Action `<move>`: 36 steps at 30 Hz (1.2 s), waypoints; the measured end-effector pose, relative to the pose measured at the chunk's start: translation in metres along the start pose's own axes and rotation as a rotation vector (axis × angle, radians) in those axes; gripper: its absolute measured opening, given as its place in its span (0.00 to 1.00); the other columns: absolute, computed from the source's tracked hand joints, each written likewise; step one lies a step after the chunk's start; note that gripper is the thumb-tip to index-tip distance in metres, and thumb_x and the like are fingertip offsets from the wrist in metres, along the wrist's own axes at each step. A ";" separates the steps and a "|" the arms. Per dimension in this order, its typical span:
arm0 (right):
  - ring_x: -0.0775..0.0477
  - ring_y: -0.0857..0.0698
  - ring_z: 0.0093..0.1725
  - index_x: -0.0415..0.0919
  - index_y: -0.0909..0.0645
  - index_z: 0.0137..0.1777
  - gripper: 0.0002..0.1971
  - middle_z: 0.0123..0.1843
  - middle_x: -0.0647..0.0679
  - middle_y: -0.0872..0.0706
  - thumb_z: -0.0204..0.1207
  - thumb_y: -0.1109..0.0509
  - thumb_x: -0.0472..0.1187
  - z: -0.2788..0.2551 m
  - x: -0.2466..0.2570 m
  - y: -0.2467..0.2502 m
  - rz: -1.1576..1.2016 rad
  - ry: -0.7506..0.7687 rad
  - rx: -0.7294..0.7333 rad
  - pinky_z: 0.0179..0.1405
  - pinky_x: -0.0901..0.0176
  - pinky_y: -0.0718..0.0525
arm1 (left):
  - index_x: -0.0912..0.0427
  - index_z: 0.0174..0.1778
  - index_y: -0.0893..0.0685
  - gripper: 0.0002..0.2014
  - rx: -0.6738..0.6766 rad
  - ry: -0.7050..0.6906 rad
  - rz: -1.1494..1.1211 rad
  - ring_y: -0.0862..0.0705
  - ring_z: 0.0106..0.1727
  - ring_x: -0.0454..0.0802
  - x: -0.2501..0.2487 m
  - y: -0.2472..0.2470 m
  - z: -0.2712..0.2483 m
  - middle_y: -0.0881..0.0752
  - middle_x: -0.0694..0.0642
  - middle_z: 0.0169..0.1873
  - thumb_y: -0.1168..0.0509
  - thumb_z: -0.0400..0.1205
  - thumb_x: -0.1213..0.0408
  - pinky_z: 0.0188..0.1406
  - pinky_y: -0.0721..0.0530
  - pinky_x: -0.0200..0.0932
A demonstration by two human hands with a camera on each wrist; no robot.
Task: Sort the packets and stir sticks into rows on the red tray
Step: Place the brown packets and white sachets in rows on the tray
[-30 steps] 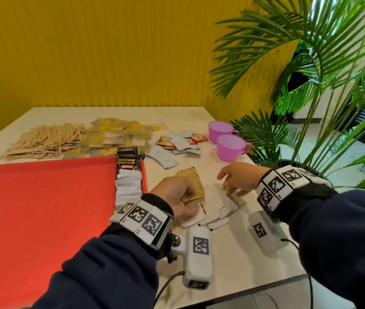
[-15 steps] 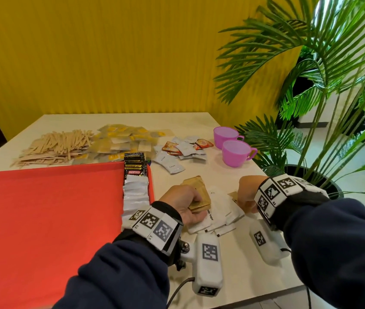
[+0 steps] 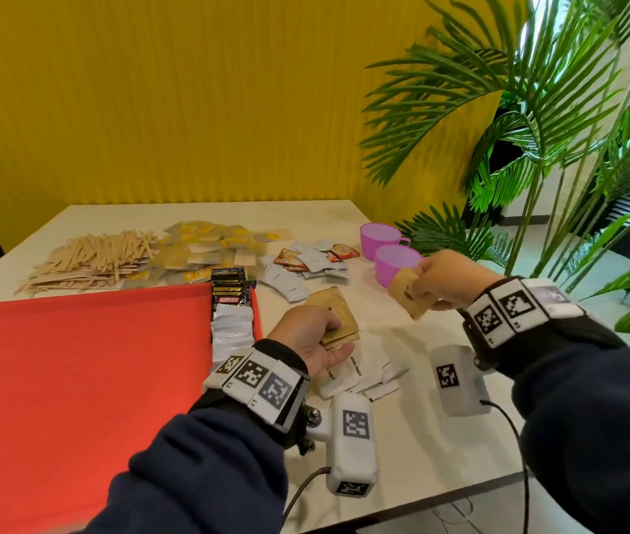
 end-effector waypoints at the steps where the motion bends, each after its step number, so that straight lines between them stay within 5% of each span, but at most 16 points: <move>1: 0.49 0.19 0.35 0.38 0.22 0.41 0.04 0.39 0.43 0.18 0.76 0.32 0.31 -0.007 0.007 0.004 0.205 0.046 0.000 0.35 0.60 0.17 | 0.67 0.39 0.28 0.08 0.013 -0.015 -0.002 0.24 0.40 0.57 -0.002 -0.001 -0.002 0.27 0.64 0.42 0.46 0.82 0.80 0.39 0.18 0.50; 3: 0.51 0.17 0.33 0.39 0.22 0.41 0.05 0.35 0.45 0.15 0.76 0.32 0.30 -0.021 0.022 0.003 0.425 0.139 0.083 0.30 0.64 0.18 | 0.67 0.40 0.29 0.08 0.051 -0.050 -0.013 0.23 0.38 0.57 -0.006 -0.004 -0.008 0.26 0.64 0.39 0.47 0.82 0.80 0.38 0.19 0.48; 6: 0.54 0.17 0.31 0.40 0.22 0.42 0.06 0.34 0.48 0.16 0.76 0.31 0.30 -0.040 0.047 -0.011 0.428 0.274 0.176 0.26 0.67 0.20 | 0.66 0.46 0.24 0.08 0.155 -0.115 -0.056 0.22 0.37 0.55 -0.012 -0.010 -0.019 0.23 0.64 0.40 0.47 0.81 0.78 0.37 0.21 0.45; 12: 0.52 0.23 0.30 0.45 0.25 0.36 0.10 0.32 0.49 0.21 0.73 0.27 0.35 -0.048 0.072 -0.035 0.357 0.367 0.006 0.22 0.68 0.26 | 0.64 0.49 0.22 0.11 0.259 -0.226 -0.133 0.21 0.42 0.54 -0.025 -0.005 -0.041 0.20 0.63 0.44 0.48 0.78 0.75 0.41 0.22 0.44; 16: 0.53 0.25 0.29 0.43 0.25 0.51 0.11 0.35 0.48 0.23 0.73 0.26 0.39 -0.051 0.081 -0.041 0.390 0.349 -0.024 0.23 0.64 0.28 | 0.62 0.59 0.24 0.15 0.211 -0.269 -0.130 0.21 0.42 0.54 -0.033 0.002 -0.048 0.19 0.62 0.44 0.50 0.81 0.77 0.39 0.23 0.43; 20: 0.52 0.20 0.33 0.43 0.27 0.56 0.09 0.42 0.45 0.18 0.80 0.34 0.43 -0.059 0.091 -0.053 0.417 0.276 0.202 0.26 0.65 0.21 | 0.61 0.68 0.26 0.20 0.155 -0.293 -0.066 0.22 0.38 0.52 -0.039 0.011 -0.052 0.18 0.60 0.42 0.49 0.81 0.76 0.34 0.27 0.43; 22: 0.52 0.20 0.31 0.38 0.25 0.57 0.07 0.41 0.43 0.18 0.81 0.36 0.37 -0.064 0.101 -0.057 0.518 0.315 0.283 0.25 0.66 0.20 | 0.58 0.66 0.24 0.21 0.125 -0.299 0.032 0.24 0.35 0.49 -0.043 0.018 -0.054 0.19 0.57 0.40 0.49 0.79 0.76 0.32 0.30 0.42; 25: 0.51 0.18 0.37 0.34 0.25 0.61 0.13 0.44 0.43 0.18 0.77 0.34 0.29 -0.066 0.118 -0.060 0.561 0.380 0.335 0.30 0.67 0.15 | 0.58 0.46 0.22 0.12 0.023 -0.301 0.183 0.29 0.33 0.47 -0.055 0.031 -0.060 0.25 0.55 0.33 0.49 0.77 0.75 0.31 0.34 0.41; 27: 0.51 0.18 0.36 0.38 0.23 0.53 0.10 0.41 0.44 0.18 0.76 0.33 0.26 -0.067 0.133 -0.060 0.527 0.424 0.304 0.32 0.67 0.15 | 0.56 0.36 0.26 0.10 -0.076 -0.325 0.304 0.31 0.33 0.47 -0.067 0.044 -0.065 0.29 0.54 0.29 0.47 0.78 0.73 0.31 0.35 0.41; 30: 0.52 0.19 0.32 0.40 0.24 0.44 0.09 0.37 0.43 0.20 0.75 0.33 0.26 -0.064 0.158 -0.058 0.462 0.446 0.226 0.32 0.68 0.16 | 0.54 0.36 0.27 0.10 -0.114 -0.396 0.455 0.34 0.29 0.45 -0.086 0.059 -0.070 0.30 0.53 0.27 0.46 0.81 0.70 0.25 0.38 0.37; 34: 0.54 0.22 0.26 0.42 0.27 0.35 0.12 0.31 0.45 0.23 0.77 0.34 0.27 -0.059 0.188 -0.056 0.359 0.472 0.139 0.22 0.72 0.19 | 0.59 0.50 0.25 0.06 -0.142 -0.437 0.502 0.29 0.27 0.45 -0.113 0.085 -0.076 0.23 0.56 0.30 0.41 0.82 0.75 0.25 0.32 0.37; 36: 0.55 0.23 0.26 0.41 0.27 0.34 0.13 0.30 0.46 0.24 0.77 0.35 0.26 -0.056 0.203 -0.058 0.276 0.502 0.106 0.23 0.71 0.20 | 0.58 0.62 0.32 0.17 -0.179 -0.471 0.526 0.25 0.29 0.47 -0.126 0.099 -0.072 0.22 0.59 0.35 0.41 0.81 0.79 0.24 0.27 0.38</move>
Point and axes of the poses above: each hand's wrist, its own z-axis towards the middle knuckle, its own y-axis out of the back of the hand, x = y × z, the point moved 4 cm from there along z, towards the middle knuckle
